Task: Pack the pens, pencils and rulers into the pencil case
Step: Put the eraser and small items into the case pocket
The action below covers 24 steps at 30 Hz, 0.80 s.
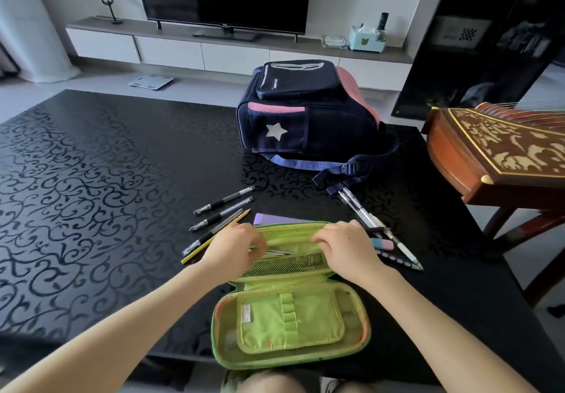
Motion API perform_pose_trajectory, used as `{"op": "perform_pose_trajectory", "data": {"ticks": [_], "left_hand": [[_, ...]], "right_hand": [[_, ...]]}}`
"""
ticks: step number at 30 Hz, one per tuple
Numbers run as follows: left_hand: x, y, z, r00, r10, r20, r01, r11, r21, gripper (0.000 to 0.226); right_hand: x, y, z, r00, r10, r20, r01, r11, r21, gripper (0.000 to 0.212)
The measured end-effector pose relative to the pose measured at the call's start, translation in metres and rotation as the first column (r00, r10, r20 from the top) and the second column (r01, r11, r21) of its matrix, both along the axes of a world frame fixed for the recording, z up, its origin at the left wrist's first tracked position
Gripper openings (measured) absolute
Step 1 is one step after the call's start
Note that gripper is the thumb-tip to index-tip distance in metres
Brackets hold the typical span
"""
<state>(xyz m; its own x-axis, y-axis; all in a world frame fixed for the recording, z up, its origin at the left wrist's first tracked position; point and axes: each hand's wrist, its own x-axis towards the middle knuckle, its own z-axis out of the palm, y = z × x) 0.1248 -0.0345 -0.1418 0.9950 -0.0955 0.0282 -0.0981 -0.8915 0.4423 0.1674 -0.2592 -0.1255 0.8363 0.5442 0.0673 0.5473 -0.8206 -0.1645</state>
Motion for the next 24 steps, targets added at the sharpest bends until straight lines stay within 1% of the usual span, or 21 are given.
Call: {"op": "perform_pose_trajectory", "data": {"ticks": [2,4,6,8,10,12,14,17,19,20,21,22,23,24], "left_hand": [[-0.006,0.001,-0.006,1.000,-0.021,0.001,0.021,0.998,0.059,0.022],[-0.008,-0.001,-0.009,1.000,-0.019,0.004,0.019,0.991,0.132,0.028],[-0.007,-0.003,-0.009,0.999,-0.043,0.016,0.039,0.978,0.205,0.028],[-0.005,-0.005,-0.007,0.997,-0.067,0.027,0.060,0.974,0.219,0.025],[-0.004,-0.007,-0.006,0.997,-0.073,0.035,0.061,0.962,0.268,0.020],[-0.004,-0.010,-0.007,0.998,-0.052,0.036,0.036,0.934,0.354,0.019],[-0.004,-0.012,-0.008,0.999,-0.027,0.036,0.010,0.919,0.395,0.019],[-0.003,-0.015,-0.005,0.998,-0.055,0.016,0.044,0.917,0.396,0.020],[-0.007,-0.015,-0.001,0.995,-0.096,0.003,0.089,0.929,0.360,0.020],[-0.009,-0.015,0.000,0.993,-0.118,0.033,0.101,0.939,0.328,0.017],[-0.011,-0.014,0.001,0.985,-0.142,0.095,0.109,0.950,0.293,0.013],[-0.011,-0.013,0.001,0.978,-0.153,0.143,0.110,0.956,0.271,0.008],[-0.012,-0.012,0.002,0.976,-0.151,0.157,0.107,0.960,0.258,0.005],[-0.012,-0.012,0.003,0.981,-0.137,0.138,0.099,0.963,0.252,0.005]], "right_hand": [[-0.001,-0.012,-0.006,0.999,-0.051,0.015,0.051,0.999,-0.018,0.024],[-0.009,-0.017,-0.013,1.000,-0.026,0.014,0.027,0.999,-0.040,0.025],[-0.019,-0.018,-0.021,0.999,0.002,0.051,0.000,1.000,-0.027,0.023],[-0.024,-0.018,-0.026,0.997,-0.005,0.081,0.005,1.000,-0.006,0.019],[-0.027,-0.017,-0.027,0.998,-0.024,0.063,0.021,0.998,0.052,0.020],[-0.033,-0.019,-0.024,0.999,-0.051,0.000,0.050,0.989,0.139,0.023],[-0.037,-0.024,-0.025,0.999,-0.044,-0.032,0.049,0.982,0.181,0.023],[-0.048,-0.028,-0.023,0.992,-0.020,-0.127,0.046,0.978,0.204,0.021],[-0.053,-0.030,-0.020,0.987,0.001,-0.160,0.026,0.986,0.164,0.022],[-0.055,-0.032,-0.016,0.985,0.009,-0.172,0.014,0.992,0.128,0.023],[-0.055,-0.035,-0.011,0.981,0.008,-0.193,0.012,0.995,0.100,0.022],[-0.054,-0.037,-0.005,0.980,-0.003,-0.200,0.023,0.995,0.097,0.022],[-0.050,-0.037,0.002,0.980,-0.036,-0.195,0.062,0.990,0.130,0.021],[-0.043,-0.035,0.008,0.983,-0.086,-0.160,0.117,0.974,0.195,0.022]]}}
